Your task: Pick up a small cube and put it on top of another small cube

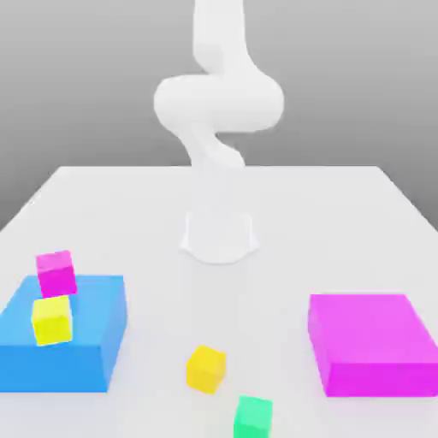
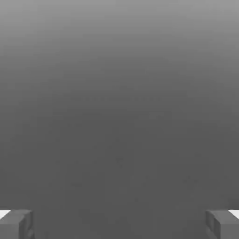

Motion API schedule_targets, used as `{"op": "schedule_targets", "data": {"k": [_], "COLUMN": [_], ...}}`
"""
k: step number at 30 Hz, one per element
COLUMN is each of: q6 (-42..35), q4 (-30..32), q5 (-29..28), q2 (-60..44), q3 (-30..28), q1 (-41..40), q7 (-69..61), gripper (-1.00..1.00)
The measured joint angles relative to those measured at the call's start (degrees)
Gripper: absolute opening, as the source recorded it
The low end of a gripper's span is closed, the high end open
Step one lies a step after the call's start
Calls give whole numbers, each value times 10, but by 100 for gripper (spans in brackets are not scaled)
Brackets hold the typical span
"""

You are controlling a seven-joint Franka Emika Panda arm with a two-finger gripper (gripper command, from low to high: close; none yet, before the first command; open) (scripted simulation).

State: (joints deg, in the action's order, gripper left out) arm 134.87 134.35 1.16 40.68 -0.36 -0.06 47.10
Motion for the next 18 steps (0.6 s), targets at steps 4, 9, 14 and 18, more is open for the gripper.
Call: {"op": "schedule_targets", "data": {"k": [4,9,14,18], "q6": [52,114,177,228], "q4": [43,95,146,188], "q5": [18,34,39,27], "q2": [-88,-192,-296,-379], "q3": [-3,-1,4,5], "q1": [-2,-5,-11,-18], "q7": [23,53,92,135], "gripper": [0,0,0,0]}}
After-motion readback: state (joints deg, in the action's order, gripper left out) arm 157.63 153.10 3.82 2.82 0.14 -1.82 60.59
